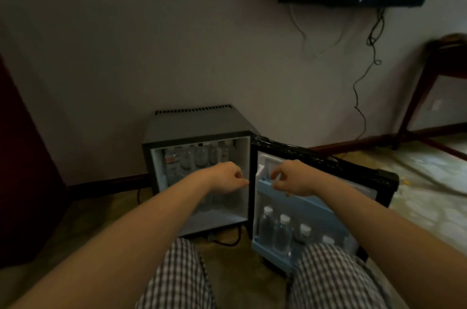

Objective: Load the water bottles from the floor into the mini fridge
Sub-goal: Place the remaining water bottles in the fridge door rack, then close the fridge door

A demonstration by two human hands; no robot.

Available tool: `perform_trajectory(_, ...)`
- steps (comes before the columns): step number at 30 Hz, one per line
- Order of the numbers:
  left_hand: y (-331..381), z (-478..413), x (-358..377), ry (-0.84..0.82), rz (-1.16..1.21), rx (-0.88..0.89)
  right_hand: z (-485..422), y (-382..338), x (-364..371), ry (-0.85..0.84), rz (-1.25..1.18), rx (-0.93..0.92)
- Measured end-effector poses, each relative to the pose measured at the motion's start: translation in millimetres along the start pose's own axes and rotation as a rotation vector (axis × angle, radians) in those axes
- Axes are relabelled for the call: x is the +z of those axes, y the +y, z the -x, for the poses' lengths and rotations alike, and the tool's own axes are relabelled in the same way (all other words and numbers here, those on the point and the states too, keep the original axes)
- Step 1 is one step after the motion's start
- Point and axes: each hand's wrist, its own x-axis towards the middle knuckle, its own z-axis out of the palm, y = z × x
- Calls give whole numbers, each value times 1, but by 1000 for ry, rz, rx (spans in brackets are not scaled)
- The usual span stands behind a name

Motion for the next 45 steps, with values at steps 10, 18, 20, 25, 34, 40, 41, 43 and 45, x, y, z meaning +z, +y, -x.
perform_trajectory(10, -14, -84, -15, 110, -17, 64, -89, 28, -16, 155, 17, 3)
perform_trajectory(18, 1, -207, -26, 346, -129, 279, -182, 97, -36, 272, -39, 57)
perform_trajectory(20, 6, -236, -24, 363, -248, 361, -203, 119, -38, 230, -56, 76)
perform_trajectory(25, 13, -280, -10, 142, -417, 409, -226, 160, -31, 7, -114, 64)
perform_trajectory(34, 21, -270, -5, -30, -363, 321, -184, 175, -25, -283, -465, 141)
perform_trajectory(40, 32, -260, -11, -119, -325, 221, -172, 154, -24, -307, -606, 230)
perform_trajectory(41, 33, -258, -15, -149, -329, 217, -169, 149, -24, -300, -634, 256)
perform_trajectory(43, 34, -251, -21, -204, -322, 211, -161, 139, -21, -263, -731, 312)
perform_trajectory(45, 33, -241, -24, -233, -278, 201, -152, 124, -19, -229, -901, 365)
